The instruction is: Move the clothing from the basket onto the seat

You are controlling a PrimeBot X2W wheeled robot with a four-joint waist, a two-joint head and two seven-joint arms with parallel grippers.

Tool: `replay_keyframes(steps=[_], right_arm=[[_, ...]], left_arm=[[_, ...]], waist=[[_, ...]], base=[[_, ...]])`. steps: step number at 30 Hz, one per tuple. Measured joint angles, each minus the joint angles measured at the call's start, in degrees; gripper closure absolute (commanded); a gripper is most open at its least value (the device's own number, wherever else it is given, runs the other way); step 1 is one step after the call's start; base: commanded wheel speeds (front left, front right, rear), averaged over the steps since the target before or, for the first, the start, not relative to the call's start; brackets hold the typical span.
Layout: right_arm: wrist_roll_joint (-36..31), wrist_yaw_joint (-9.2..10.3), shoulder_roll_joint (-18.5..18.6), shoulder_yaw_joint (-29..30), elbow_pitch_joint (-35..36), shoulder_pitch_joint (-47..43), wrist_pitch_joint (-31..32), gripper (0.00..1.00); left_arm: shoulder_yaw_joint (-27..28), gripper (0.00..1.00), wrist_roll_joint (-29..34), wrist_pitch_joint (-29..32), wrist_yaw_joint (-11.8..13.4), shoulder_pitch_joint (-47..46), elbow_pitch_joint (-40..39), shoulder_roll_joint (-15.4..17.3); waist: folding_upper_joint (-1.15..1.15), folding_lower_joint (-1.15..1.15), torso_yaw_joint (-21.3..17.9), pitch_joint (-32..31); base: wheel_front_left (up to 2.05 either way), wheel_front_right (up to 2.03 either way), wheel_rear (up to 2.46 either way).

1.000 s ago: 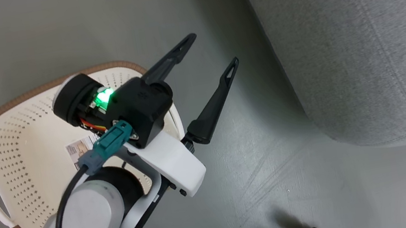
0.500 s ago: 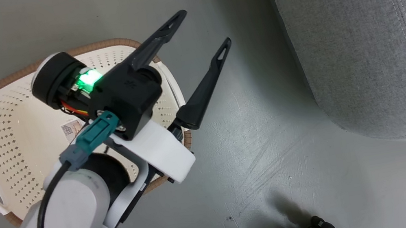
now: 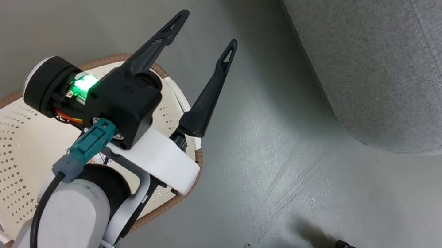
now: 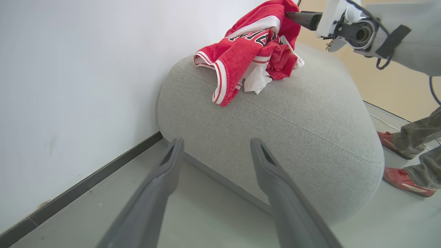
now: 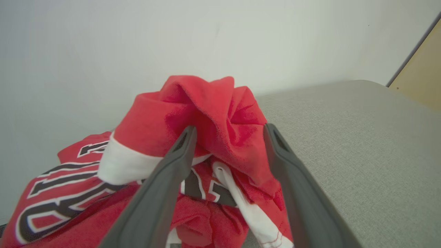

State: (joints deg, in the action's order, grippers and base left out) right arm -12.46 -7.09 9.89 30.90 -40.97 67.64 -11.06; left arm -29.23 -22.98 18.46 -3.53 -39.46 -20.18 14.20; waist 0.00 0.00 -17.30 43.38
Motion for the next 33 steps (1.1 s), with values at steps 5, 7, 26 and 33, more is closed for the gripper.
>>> replay_keyframes(steps=[5,7,26,33], right_arm=[[-0.81,0.00,-2.32,0.66,2.09,-3.01,-1.33,0.00],[-0.81,0.00,-3.36,0.34,3.01,-4.00,-1.64,0.00],[2.02,0.00,-7.49,-16.81,8.80,-13.19,-3.14,0.00],[4.99,0.00,-7.36,-26.16,8.43,-17.42,-3.18,0.00]], left_arm=[[0.67,0.00,0.00,-1.44,-0.21,0.01,0.79,0.35],[0.97,0.00,0.00,-2.02,-0.21,0.03,1.11,0.45],[9.13,0.00,-0.24,-10.95,3.43,5.12,5.47,0.35],[13.61,0.00,-1.65,-15.64,6.39,9.80,7.86,-0.32]], waist=[[0.00,0.00,-0.32,-1.47],[0.00,0.00,-0.41,-2.17],[0.00,0.00,1.04,-10.15],[0.00,0.00,3.03,-13.72]], base=[[0.00,0.00,0.00],[0.00,0.00,0.00],[0.00,0.00,0.00],[0.00,0.00,0.00]])
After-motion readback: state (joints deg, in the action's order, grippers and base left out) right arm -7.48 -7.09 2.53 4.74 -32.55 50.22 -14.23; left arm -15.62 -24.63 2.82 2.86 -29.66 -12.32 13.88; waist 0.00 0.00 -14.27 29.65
